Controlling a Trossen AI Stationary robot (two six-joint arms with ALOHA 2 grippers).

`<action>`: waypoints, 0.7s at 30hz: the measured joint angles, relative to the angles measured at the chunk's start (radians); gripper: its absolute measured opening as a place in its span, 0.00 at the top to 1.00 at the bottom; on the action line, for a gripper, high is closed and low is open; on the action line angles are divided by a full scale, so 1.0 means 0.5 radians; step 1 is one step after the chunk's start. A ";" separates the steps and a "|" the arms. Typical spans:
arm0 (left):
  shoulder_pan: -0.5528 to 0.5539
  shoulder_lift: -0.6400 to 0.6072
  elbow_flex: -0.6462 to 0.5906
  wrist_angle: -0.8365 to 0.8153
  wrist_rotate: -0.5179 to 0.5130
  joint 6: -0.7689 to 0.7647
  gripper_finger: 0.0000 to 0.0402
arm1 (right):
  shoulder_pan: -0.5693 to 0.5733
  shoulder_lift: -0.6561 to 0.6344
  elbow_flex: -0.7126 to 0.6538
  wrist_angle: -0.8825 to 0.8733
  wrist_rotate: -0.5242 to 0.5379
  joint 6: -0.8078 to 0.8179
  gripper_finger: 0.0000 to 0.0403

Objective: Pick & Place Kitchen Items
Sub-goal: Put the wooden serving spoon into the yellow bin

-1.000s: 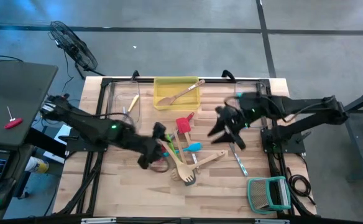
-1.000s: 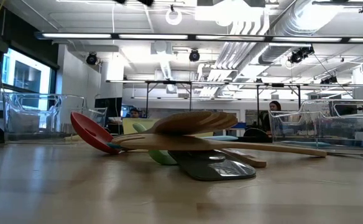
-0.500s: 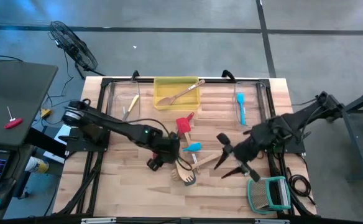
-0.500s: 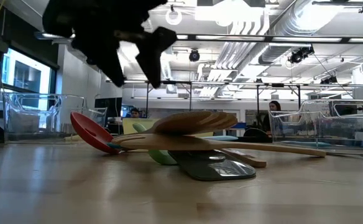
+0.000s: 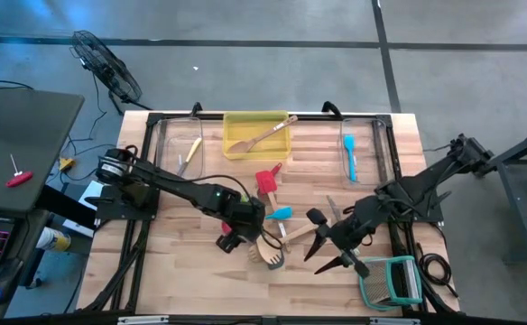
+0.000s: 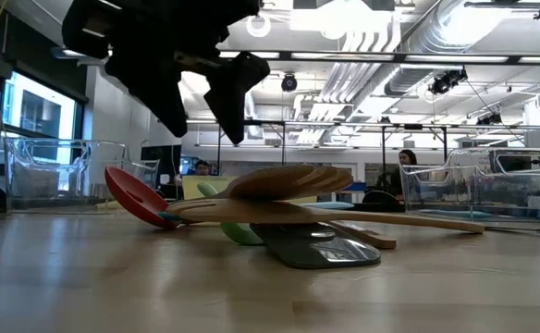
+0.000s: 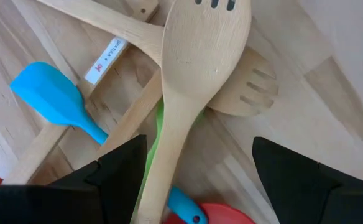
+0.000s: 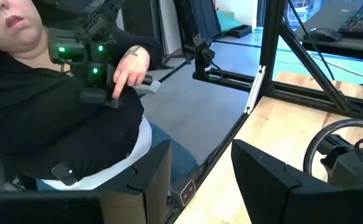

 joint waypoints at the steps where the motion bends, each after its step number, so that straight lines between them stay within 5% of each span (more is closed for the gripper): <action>1: 0.000 0.000 0.000 0.003 0.000 0.017 0.29 | 0.000 0.000 0.000 0.000 0.000 0.000 0.60; 21: 0.000 0.029 -0.047 0.078 -0.039 0.073 0.29 | -0.001 -0.002 0.000 0.014 0.060 -0.017 0.60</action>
